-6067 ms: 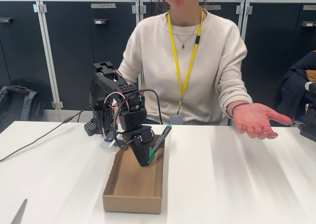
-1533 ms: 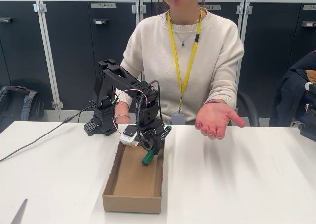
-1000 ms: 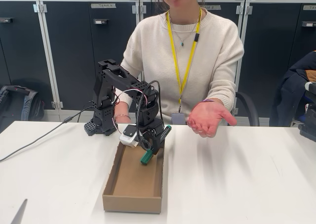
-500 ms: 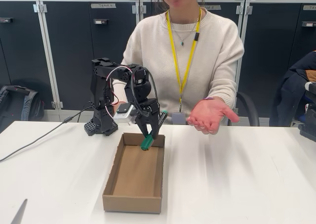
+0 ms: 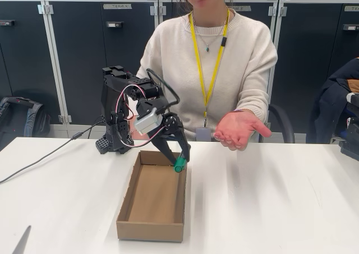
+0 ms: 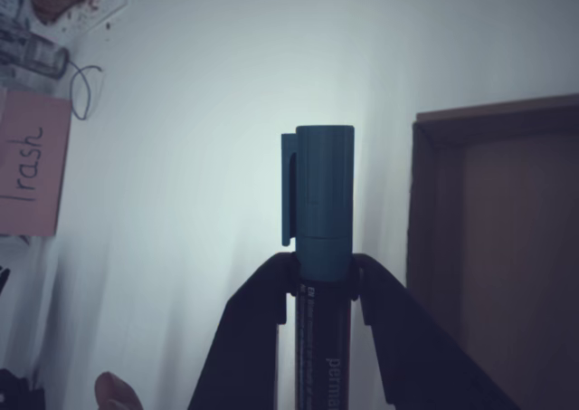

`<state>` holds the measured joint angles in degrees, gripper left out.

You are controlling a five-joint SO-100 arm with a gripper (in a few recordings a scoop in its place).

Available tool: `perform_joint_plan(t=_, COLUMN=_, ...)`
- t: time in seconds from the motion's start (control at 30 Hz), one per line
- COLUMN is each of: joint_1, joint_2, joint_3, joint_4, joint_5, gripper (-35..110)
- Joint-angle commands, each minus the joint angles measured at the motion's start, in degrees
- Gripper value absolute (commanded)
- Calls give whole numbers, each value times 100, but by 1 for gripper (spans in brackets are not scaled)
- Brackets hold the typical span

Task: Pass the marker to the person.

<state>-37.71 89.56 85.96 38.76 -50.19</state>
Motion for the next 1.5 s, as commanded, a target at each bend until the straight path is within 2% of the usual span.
perform_joint_plan(t=0.0, joint_1=-237, joint_2=-97, joint_3=-501, joint_4=-316, joint_5=-272, gripper=-5)
perform_joint_plan(t=0.63, joint_1=-2092, joint_2=-756, joint_3=-1969, joint_4=-149, joint_5=-642, gripper=-5)
perform_joint_plan(t=0.83, joint_1=-2329, joint_2=-1099, joint_3=-2505, joint_4=-26, joint_5=-800, gripper=-5)
perform_joint_plan(t=1.1, joint_1=-2505, joint_2=-1292, joint_3=-2109, joint_4=-686, joint_5=-1037, gripper=-5)
perform_joint_plan(t=1.47, joint_1=-2619, joint_2=-1327, joint_3=-2241, joint_4=-387, joint_5=-817, gripper=-5)
